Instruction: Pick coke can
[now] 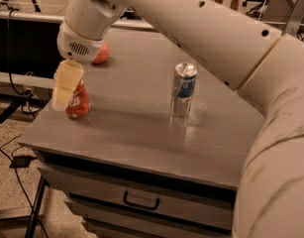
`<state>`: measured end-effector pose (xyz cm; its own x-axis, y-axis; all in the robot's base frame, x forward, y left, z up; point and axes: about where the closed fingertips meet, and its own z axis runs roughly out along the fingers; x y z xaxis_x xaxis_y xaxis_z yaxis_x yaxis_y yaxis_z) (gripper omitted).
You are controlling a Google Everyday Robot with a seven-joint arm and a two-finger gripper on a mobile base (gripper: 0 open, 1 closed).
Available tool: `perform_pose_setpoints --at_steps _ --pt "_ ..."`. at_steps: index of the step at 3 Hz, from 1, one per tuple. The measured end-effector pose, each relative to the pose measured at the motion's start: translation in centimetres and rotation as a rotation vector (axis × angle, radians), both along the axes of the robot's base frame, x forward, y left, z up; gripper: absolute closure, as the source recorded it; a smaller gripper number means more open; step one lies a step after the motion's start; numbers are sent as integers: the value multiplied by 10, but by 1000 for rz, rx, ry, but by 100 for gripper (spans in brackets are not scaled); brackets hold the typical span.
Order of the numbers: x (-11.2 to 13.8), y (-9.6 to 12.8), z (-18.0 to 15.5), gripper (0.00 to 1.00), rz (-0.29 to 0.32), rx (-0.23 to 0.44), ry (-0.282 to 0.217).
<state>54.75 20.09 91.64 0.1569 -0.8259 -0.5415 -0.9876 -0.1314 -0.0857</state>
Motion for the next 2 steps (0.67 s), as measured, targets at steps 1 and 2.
perform_pose_setpoints --at_steps 1,2 --pt "-1 1 -1 23 3 -1 1" --pt "-1 2 -2 48 5 -2 2"
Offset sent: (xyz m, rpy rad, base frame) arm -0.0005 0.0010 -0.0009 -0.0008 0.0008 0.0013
